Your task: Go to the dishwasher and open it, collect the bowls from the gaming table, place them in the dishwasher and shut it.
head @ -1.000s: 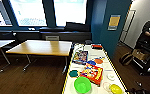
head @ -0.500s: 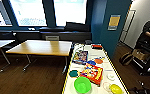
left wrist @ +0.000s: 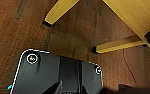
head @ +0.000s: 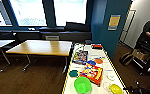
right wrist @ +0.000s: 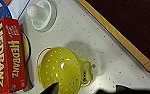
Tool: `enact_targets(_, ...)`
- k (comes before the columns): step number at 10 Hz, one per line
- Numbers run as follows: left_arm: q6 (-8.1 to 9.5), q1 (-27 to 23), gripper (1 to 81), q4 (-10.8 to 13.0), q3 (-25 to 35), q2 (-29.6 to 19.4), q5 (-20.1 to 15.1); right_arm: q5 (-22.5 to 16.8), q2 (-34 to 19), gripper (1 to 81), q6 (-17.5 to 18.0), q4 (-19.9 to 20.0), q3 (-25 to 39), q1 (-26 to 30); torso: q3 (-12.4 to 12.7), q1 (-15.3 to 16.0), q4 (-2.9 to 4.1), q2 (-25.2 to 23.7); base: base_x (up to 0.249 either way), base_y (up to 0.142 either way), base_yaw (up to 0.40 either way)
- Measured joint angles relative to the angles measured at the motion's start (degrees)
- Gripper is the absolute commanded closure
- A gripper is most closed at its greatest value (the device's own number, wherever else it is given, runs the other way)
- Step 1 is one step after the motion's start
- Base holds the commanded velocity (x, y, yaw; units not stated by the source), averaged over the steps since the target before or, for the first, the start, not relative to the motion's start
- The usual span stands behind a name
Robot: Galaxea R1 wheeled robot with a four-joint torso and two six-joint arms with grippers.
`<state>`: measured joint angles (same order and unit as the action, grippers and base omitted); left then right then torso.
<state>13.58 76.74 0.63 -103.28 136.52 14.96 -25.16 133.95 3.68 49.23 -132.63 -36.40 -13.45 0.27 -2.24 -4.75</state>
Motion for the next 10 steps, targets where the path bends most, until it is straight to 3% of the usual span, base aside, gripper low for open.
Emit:
enact_targets(4, -0.02, 0.0, 1.0, 0.0, -0.02, 0.55, -0.02, 0.09, 2.38, 1.0, -0.22, 0.05, -3.08, -0.26, 0.0, 0.0, 0.0, 0.0, 0.0, 0.0, 0.0)
enact_targets(10, 0.0, 0.0, 1.0, 0.0, -0.06, 0.49, 0.0, 0.05, 2.57, 1.0, -0.46, 0.06, -2.67, -0.28, 0.0, 0.0, 0.0, 0.0, 0.0, 0.0, 0.0)
